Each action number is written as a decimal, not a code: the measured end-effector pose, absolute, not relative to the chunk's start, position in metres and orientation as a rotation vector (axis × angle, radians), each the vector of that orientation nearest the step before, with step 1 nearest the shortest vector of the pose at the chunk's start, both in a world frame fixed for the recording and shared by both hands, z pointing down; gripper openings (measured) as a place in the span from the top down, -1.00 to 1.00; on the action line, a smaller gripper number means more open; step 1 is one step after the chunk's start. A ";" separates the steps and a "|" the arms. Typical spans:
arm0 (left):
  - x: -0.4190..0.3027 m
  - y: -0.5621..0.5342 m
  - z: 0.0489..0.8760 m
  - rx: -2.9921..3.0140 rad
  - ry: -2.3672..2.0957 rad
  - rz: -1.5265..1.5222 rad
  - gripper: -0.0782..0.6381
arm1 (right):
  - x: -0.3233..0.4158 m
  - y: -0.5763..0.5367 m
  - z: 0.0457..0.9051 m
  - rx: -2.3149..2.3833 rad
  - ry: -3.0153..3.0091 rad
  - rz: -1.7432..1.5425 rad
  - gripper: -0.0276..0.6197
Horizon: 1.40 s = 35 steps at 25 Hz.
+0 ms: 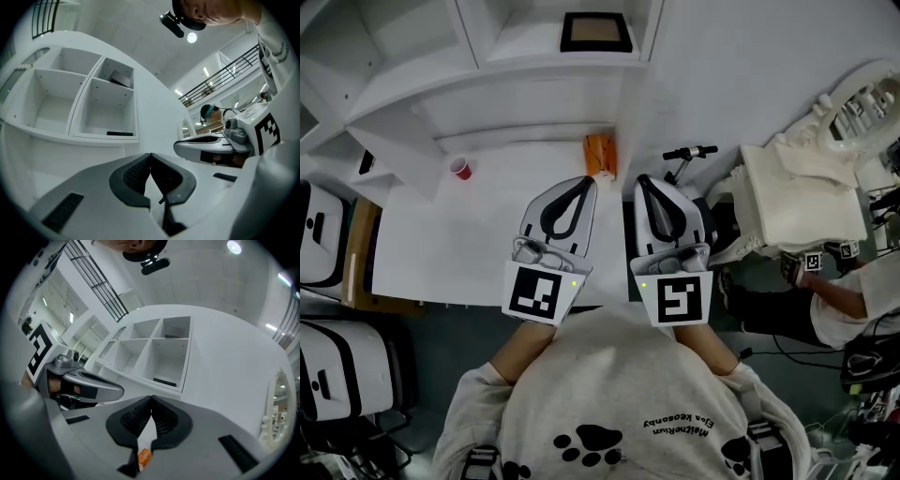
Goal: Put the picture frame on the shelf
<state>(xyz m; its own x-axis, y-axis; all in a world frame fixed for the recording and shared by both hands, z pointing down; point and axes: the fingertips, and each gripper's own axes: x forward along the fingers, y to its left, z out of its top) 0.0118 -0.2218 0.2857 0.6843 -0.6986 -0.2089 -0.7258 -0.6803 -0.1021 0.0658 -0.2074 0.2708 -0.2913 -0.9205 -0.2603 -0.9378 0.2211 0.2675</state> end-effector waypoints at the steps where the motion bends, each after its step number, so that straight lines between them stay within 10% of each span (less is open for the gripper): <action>1: 0.011 -0.219 0.293 -2.735 1.165 0.215 0.73 | 0.065 -0.204 0.277 -1.839 2.427 0.565 0.82; 35: 0.056 -0.163 0.376 -2.806 1.289 0.102 0.73 | 0.095 -0.164 0.345 -1.643 2.577 0.431 0.82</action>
<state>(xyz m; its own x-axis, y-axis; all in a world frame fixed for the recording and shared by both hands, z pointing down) 0.0560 -0.1632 0.3759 0.6500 -0.7555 -0.0817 -0.7590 -0.6508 -0.0201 0.0953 -0.1636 0.3448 -0.4320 -0.8805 -0.1950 -0.8960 0.3945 0.2037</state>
